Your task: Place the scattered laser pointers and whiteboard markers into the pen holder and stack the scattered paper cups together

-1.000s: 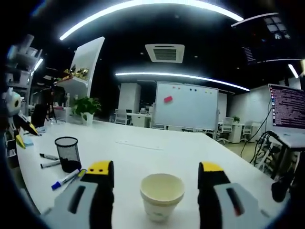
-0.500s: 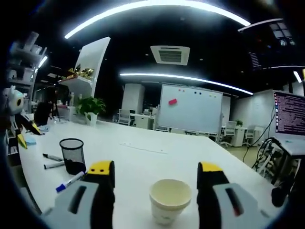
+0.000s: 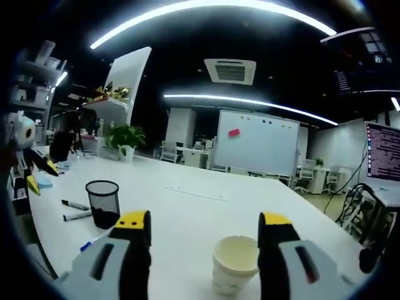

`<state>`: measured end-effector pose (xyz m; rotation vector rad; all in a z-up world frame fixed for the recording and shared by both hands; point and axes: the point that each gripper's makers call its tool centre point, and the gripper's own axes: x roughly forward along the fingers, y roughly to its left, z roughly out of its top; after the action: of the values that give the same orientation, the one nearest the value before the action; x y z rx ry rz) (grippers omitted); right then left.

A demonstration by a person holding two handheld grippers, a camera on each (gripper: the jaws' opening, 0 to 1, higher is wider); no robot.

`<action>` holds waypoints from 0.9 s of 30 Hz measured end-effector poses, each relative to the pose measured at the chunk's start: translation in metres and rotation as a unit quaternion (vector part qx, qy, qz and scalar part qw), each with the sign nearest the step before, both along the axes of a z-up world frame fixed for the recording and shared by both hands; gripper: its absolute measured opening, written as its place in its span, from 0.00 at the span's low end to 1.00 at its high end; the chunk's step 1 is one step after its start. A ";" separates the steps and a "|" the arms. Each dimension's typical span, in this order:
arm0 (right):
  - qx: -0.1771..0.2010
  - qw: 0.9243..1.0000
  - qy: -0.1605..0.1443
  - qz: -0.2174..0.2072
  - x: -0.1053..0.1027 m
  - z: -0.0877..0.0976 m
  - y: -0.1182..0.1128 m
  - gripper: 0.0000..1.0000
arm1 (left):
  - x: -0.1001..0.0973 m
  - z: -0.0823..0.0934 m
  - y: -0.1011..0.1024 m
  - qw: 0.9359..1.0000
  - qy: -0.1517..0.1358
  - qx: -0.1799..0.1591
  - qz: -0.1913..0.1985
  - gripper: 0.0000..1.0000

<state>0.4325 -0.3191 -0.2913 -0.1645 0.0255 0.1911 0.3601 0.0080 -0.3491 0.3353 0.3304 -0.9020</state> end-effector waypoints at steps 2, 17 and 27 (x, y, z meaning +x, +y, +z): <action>0.001 1.000 0.000 0.003 0.000 -0.001 0.003 0.69 | 0.000 0.001 0.000 1.000 -0.001 0.000 0.000 0.59; -0.004 1.000 0.006 0.020 -0.002 -0.005 0.020 0.68 | -0.004 0.003 0.001 1.000 -0.006 0.000 -0.002 0.59; -0.003 1.000 0.008 0.025 -0.005 -0.006 0.024 0.67 | -0.005 0.001 0.002 1.000 -0.005 0.003 0.000 0.59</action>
<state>0.4277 -0.2955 -0.2971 -0.1705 0.0375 0.2418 0.3552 0.0105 -0.3477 0.3445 0.3232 -0.8991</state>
